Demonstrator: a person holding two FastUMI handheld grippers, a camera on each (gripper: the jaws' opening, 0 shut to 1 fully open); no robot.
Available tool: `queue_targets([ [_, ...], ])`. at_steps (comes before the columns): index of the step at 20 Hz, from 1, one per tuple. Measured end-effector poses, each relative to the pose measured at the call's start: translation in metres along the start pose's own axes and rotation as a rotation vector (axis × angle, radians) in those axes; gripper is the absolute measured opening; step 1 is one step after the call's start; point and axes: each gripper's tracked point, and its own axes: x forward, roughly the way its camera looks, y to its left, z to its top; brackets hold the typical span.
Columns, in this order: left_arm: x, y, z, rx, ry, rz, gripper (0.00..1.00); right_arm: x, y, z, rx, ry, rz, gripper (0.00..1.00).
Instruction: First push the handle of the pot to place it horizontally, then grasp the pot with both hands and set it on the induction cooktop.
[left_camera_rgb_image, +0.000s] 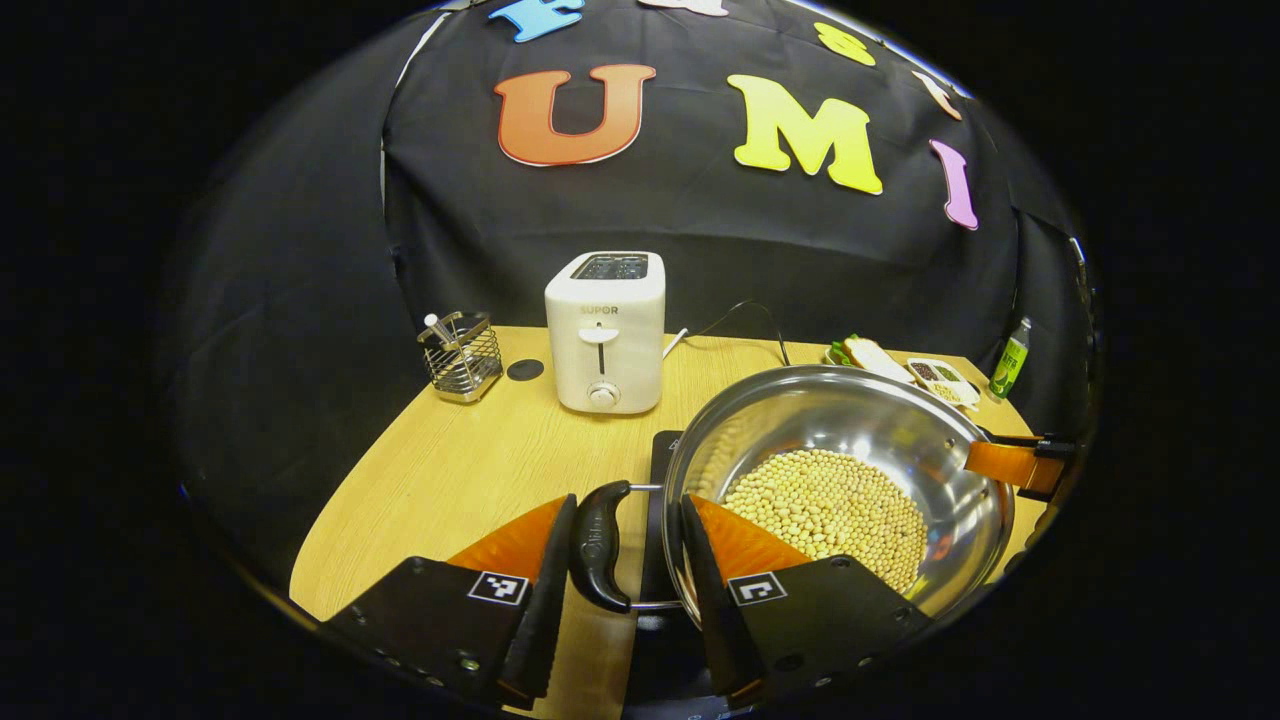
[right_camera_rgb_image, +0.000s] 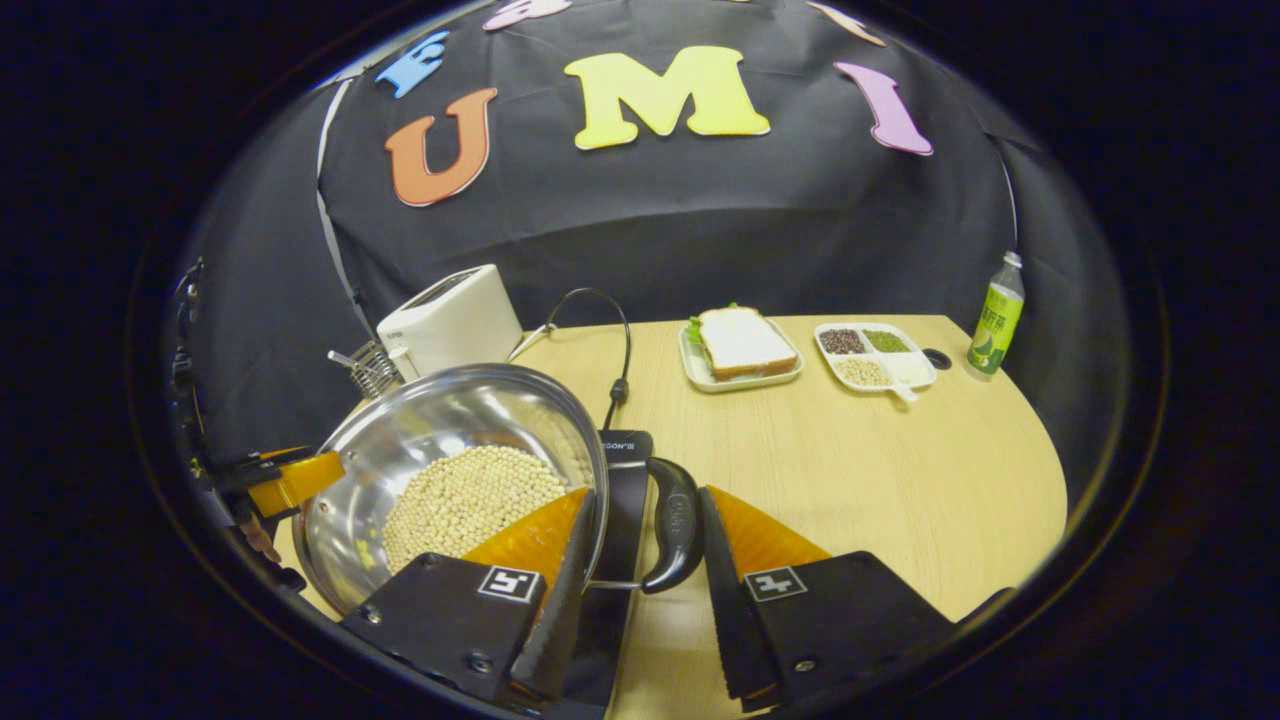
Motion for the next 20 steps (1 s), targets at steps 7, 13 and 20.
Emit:
queue_targets([
  [7, -0.003, 0.001, -0.001, 0.016, -0.013, 0.003, 0.60, 0.002, -0.001, 0.001, 0.017, -0.028, 0.013, 0.63],
  [13, -0.006, 0.012, -0.003, 0.032, -0.027, 0.039, 0.82, -0.012, 0.007, 0.012, 0.000, -0.120, 0.032, 0.77],
  [20, -0.041, 0.012, 0.015, -0.009, -0.108, 0.063, 0.95, -0.060, 0.005, 0.020, -0.066, -0.214, 0.009, 0.84],
])
